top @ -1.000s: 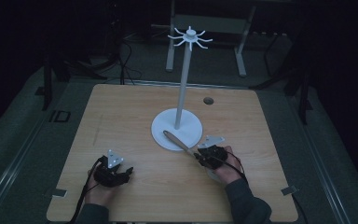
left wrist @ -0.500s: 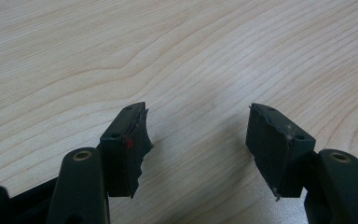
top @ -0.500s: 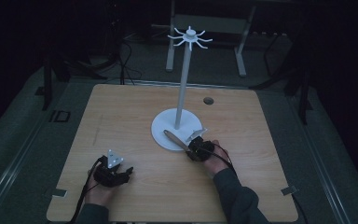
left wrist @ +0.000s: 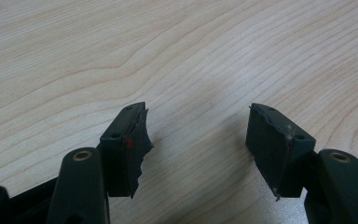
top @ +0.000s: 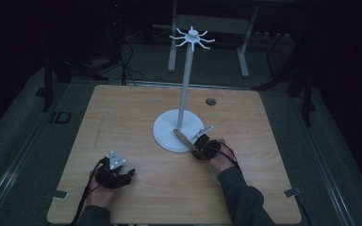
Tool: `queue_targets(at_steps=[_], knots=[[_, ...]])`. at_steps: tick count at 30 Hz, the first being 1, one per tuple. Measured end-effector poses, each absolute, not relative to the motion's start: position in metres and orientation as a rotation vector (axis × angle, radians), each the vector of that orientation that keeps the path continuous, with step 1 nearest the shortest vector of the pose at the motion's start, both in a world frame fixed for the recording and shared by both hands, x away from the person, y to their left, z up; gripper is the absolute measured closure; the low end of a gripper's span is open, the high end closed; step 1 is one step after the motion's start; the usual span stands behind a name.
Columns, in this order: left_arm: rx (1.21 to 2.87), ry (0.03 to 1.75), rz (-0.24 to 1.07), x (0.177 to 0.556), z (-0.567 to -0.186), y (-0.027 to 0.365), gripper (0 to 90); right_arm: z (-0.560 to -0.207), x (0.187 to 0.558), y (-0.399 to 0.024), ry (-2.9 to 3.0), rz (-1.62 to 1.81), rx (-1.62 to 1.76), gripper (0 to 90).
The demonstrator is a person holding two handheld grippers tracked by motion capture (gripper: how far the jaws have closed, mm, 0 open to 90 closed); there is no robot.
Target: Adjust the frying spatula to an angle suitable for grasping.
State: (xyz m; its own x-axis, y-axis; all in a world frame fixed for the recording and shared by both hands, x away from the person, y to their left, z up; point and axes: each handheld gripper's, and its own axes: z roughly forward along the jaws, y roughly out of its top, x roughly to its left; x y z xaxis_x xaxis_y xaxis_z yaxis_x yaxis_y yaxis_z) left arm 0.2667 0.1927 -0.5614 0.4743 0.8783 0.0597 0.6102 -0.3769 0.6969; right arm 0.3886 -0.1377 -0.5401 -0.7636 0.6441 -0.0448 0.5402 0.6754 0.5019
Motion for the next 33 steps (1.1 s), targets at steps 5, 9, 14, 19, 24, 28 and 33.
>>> queue_targets(at_steps=[5,9,14,19,24,28,33], knots=[[2.116,1.225,0.571,0.267,-0.561,0.192,38.6,-0.539,0.393,-0.133,2.686,0.669,0.992,73.7],[2.115,1.225,0.573,0.266,-0.561,0.193,38.6,-0.538,0.393,-0.131,2.688,0.648,0.997,74.9],[2.115,1.226,0.571,0.267,-0.561,0.193,38.6,-0.536,0.389,-0.13,2.669,0.627,0.957,75.3],[2.116,1.226,0.569,0.267,-0.562,0.192,38.6,-0.529,0.385,-0.133,2.651,0.648,0.941,75.3],[2.121,1.224,0.568,0.267,-0.562,0.192,38.6,-0.524,0.381,-0.138,2.629,0.676,0.956,75.3],[2.122,1.225,0.568,0.267,-0.562,0.192,38.6,-0.522,0.378,-0.14,2.616,0.696,0.952,75.4],[2.124,1.223,0.57,0.267,-0.562,0.191,38.6,-0.518,0.375,-0.145,2.591,0.738,0.965,75.3]])
